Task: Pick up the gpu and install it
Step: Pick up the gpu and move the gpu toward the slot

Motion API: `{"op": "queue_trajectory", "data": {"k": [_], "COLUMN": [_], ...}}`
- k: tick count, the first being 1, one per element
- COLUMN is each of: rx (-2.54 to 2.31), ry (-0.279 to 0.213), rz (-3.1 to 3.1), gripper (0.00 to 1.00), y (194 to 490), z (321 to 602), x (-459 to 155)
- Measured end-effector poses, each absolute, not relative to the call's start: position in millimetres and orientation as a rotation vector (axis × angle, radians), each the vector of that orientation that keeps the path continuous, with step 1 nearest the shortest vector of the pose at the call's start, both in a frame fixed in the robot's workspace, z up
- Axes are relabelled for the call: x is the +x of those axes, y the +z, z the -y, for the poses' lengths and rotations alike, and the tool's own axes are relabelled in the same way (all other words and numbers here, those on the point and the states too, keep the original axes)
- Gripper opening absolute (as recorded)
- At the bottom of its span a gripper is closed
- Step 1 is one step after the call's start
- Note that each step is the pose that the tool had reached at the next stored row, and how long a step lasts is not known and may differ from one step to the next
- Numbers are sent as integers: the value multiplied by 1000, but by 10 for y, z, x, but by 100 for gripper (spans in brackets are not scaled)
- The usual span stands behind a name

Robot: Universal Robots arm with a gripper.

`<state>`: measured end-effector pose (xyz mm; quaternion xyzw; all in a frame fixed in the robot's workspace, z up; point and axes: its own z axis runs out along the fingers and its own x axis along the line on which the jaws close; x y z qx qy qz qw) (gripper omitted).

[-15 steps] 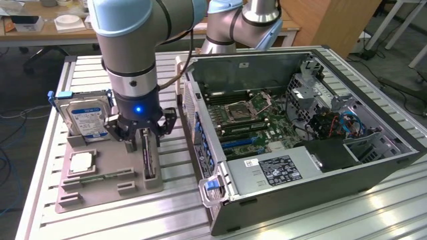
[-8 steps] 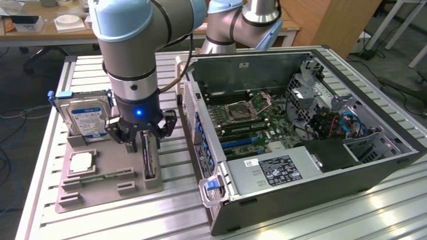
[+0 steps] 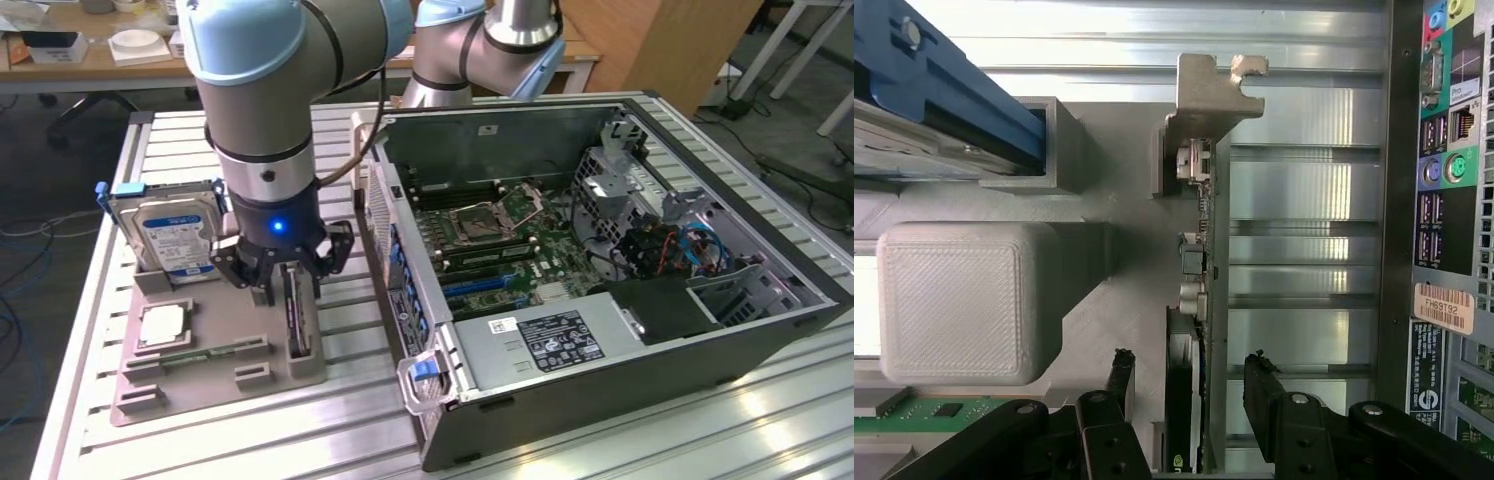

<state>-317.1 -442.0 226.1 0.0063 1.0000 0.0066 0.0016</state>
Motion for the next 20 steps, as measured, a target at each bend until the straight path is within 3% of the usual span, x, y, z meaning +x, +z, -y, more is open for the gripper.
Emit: {"op": "queue_trajectory", "data": {"k": [13,16,17,20], "rx": [20,20,20,20], "ry": [21,21,21,21], "rz": [-3138,-3138,-3138,-3138], "gripper": [56,48,42,42], "y": [2261,2261,2260,2260], "z": [4420,4420,4420,4420], "x": [-3171,-3171,-3171,-3170]}}
